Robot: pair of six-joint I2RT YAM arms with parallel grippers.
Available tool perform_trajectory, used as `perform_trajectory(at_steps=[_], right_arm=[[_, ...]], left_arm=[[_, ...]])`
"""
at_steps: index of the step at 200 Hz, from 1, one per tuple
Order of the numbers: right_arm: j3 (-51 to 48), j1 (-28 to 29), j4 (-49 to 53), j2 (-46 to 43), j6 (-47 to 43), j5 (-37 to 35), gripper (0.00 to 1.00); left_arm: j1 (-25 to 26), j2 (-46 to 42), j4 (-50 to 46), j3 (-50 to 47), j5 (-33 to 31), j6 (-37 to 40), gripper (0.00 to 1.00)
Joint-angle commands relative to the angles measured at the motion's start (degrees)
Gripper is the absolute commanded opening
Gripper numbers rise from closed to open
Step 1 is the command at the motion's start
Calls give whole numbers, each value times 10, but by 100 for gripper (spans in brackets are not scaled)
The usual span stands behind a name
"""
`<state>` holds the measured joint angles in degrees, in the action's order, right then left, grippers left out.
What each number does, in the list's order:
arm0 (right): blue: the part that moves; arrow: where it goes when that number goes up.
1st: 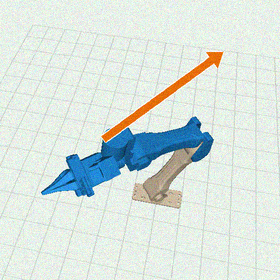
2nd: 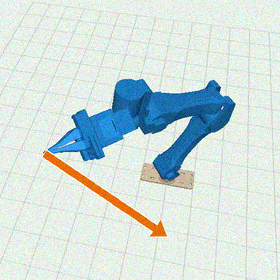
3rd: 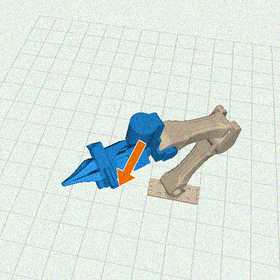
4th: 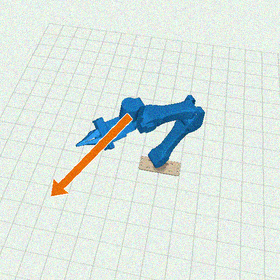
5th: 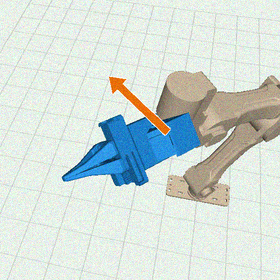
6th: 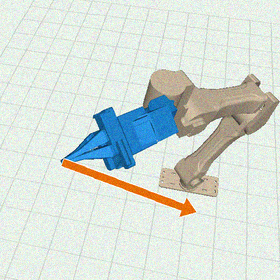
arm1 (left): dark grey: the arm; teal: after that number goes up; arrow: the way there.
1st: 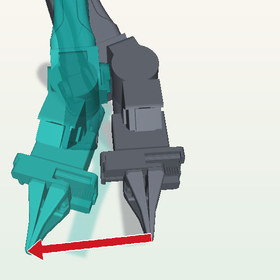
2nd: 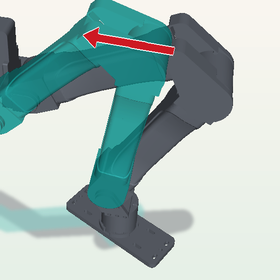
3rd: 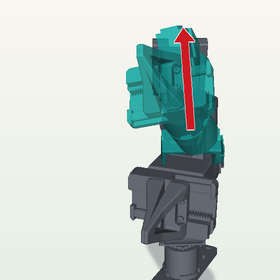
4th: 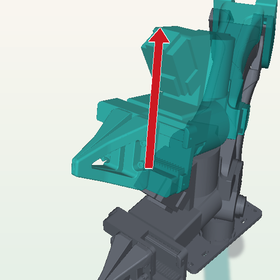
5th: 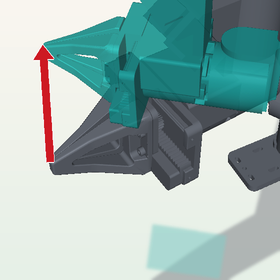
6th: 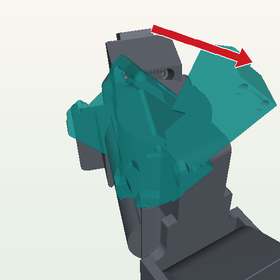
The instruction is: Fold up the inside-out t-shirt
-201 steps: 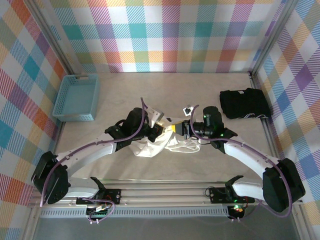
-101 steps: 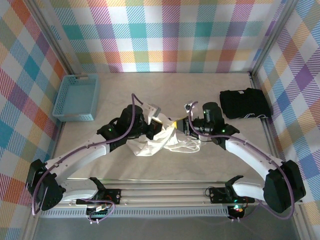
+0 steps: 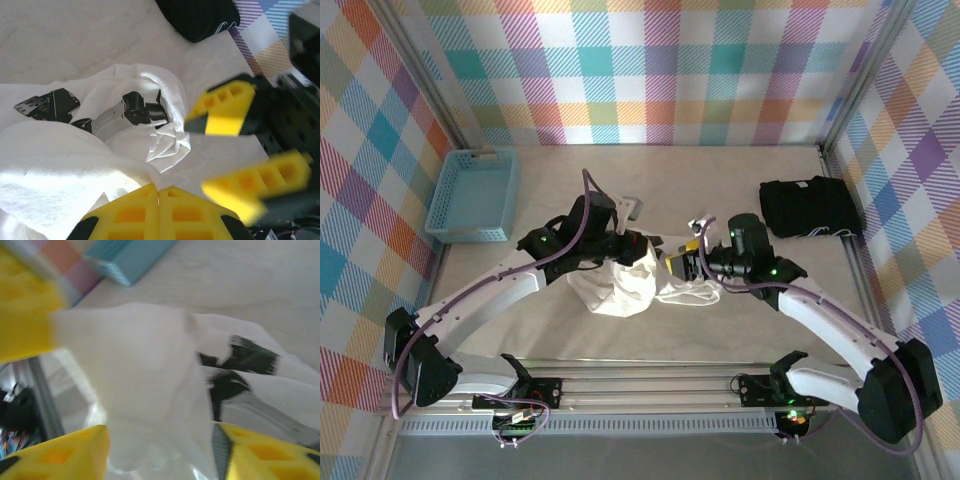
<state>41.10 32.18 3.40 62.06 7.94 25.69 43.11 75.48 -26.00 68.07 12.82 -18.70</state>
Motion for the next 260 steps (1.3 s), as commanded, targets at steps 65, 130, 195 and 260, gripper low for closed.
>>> perform_trajectory(at_steps=[65,130,195,260], right_arm=[[11,54,-138,108,45,-13,48],[-27,9,-241,88,96,129,0],[-36,-23,-295,104,143,155,0],[-34,-29,-285,104,142,154,0]], left_arm=[[6,-10,-14,25,-24,-10,0],[-10,-30,3,-16,-244,19,17],[-10,-81,34,-107,-147,36,65],[-11,-54,86,-106,-50,42,33]])
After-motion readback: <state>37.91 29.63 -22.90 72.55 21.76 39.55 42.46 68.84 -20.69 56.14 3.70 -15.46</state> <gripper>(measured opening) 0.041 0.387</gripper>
